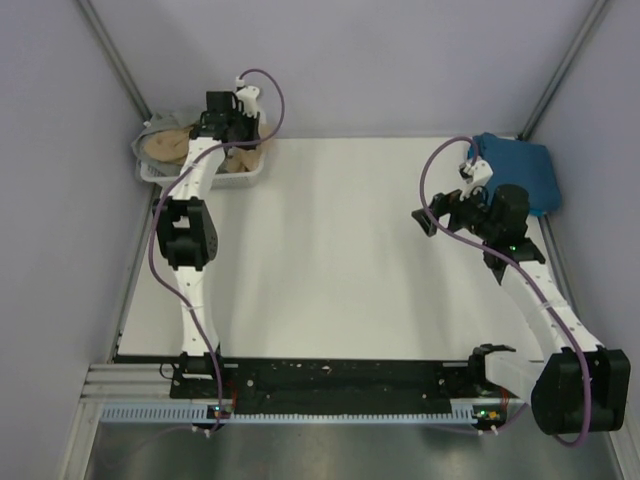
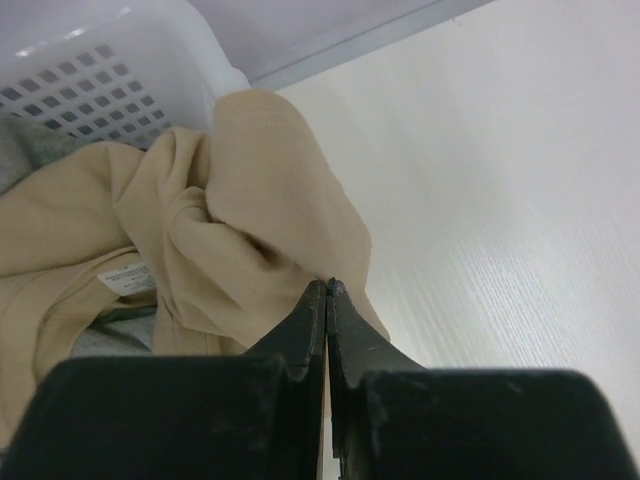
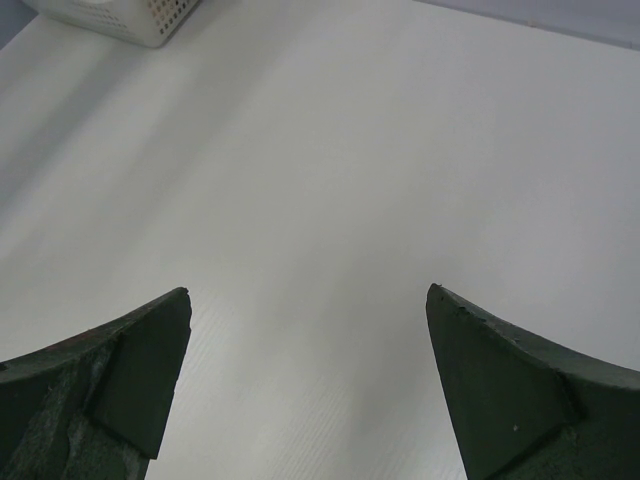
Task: Fold and stack the t-shirts
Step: Grab crumpled tshirt from bin with the left arm
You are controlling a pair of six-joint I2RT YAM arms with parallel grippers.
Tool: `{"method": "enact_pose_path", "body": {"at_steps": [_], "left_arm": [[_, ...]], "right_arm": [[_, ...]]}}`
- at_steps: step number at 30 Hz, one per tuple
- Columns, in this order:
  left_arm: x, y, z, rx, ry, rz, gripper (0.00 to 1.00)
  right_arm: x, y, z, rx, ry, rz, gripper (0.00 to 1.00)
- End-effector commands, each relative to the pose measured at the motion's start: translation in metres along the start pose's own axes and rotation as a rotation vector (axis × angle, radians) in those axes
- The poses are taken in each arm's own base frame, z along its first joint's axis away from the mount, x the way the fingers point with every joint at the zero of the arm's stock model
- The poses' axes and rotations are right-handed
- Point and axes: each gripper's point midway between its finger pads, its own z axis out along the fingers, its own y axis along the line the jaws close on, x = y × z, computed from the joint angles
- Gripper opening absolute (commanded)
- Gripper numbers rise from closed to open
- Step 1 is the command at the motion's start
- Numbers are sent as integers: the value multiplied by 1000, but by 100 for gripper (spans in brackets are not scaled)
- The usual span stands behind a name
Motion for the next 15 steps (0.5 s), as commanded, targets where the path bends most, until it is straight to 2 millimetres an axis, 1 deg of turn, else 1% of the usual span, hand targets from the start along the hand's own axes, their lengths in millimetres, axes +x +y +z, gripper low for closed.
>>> {"method": "enact_pose_path", "body": {"at_steps": [1,5,6,9,11,14,15], "left_arm": [[-91,-2,-74,-51,-211,96,0],[-106,-11,-104,-46,-247,144,0],[-106,-14,-110,-41,-250,153,0],[-124,-21,-142,-51,-289,191,0],[-144,-25,-173,-76,-342,222,0],[-177,-31,-230,-129,-441,277,0],[-190,-35,-254,-145,-478,300,0]], "right_arm": [[-31,8,-7,-6,-77,-69,99],[-29,9,-8,-11,-75,-66,99],[-31,10,-8,-11,-80,-66,99],[-33,12,-10,-13,-87,-64,99],[-36,14,-12,-16,-96,-66,99],[-42,17,-15,-24,-114,-65,99],[-44,18,-16,-27,-123,-65,99]]}}
